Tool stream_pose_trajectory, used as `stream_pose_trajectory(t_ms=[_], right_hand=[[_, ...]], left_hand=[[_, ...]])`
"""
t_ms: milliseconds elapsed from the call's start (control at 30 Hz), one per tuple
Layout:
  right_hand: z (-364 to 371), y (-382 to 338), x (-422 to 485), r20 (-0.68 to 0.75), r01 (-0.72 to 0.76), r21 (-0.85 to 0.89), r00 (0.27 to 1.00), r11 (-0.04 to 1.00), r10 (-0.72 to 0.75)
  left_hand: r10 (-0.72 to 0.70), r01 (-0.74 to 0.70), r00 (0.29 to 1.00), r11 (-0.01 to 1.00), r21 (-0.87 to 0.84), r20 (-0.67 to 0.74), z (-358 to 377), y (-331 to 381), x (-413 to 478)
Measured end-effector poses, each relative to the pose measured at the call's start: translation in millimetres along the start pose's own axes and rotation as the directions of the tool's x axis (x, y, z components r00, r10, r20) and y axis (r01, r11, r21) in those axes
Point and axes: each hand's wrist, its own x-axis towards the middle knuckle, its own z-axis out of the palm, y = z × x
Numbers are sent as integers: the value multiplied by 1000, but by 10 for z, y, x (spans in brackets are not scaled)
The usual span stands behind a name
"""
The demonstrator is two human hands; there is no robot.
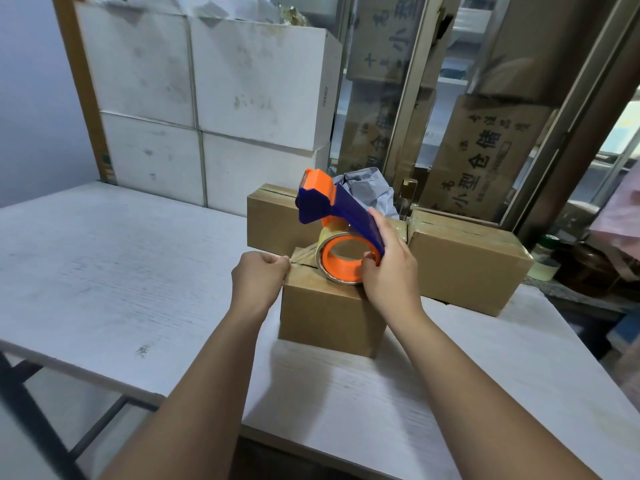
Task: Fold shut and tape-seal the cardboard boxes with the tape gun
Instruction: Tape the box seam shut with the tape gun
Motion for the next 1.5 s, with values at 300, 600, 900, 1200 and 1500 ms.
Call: stream_pose_trajectory(t_ms=[300,600,900,1200,1500], right_hand=[[19,2,-2,-18,-8,5,1000,1000,8],[15,-7,-12,-28,-7,-2,1000,1000,7],[26,3,-13,-29,-8,2,1000,1000,8],[31,3,-10,-36,-29,6,999,1000,29],[-236,-165,181,156,15,-64,988,998,-4]], left_hand=[[-178,202,971,968,-152,157,43,-21,-17],[167,-171,985,977,-126,-35,81,83,-406],[126,-152,983,964,217,130,18,26,-389],[430,-448,891,783,431,145,304,168,-321],[463,-471,868,655,591,179,298,122,-325]])
